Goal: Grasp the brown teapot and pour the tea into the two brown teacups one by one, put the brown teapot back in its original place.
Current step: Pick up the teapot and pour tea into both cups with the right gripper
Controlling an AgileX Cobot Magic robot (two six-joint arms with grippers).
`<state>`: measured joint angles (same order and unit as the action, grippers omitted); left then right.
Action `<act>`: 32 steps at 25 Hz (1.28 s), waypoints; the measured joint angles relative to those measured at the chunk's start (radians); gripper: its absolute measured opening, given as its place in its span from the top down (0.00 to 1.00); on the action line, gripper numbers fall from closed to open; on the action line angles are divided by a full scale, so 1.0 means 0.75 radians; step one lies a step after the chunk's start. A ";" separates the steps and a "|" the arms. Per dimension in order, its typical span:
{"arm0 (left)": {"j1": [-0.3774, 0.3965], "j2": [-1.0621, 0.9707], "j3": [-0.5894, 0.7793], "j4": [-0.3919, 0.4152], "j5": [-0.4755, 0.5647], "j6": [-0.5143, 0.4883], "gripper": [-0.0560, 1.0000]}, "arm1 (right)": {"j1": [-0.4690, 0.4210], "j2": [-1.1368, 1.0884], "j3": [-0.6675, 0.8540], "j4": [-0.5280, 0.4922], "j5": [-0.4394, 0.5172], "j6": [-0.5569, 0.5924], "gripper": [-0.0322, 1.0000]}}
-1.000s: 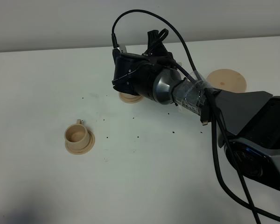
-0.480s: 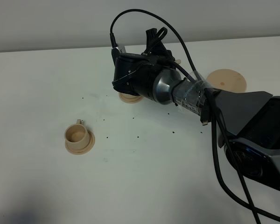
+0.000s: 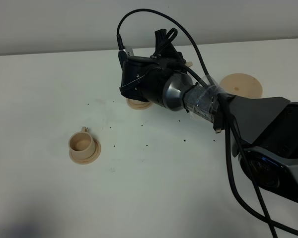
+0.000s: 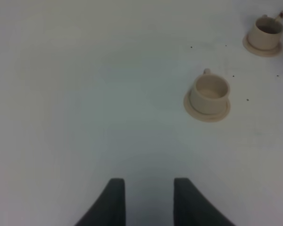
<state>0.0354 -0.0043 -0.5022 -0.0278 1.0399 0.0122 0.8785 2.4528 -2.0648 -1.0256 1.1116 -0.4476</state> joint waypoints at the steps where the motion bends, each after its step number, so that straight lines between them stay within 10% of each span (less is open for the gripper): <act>1: 0.000 0.000 0.000 0.000 0.000 0.000 0.66 | 0.000 0.000 0.000 0.000 0.000 0.000 0.85; 32: 0.000 0.000 0.000 0.000 0.000 0.000 0.66 | 0.000 0.000 -0.128 0.281 0.135 0.115 0.85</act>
<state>0.0354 -0.0043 -0.5022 -0.0278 1.0399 0.0122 0.8785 2.4528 -2.1610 -0.8151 1.2131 -0.3617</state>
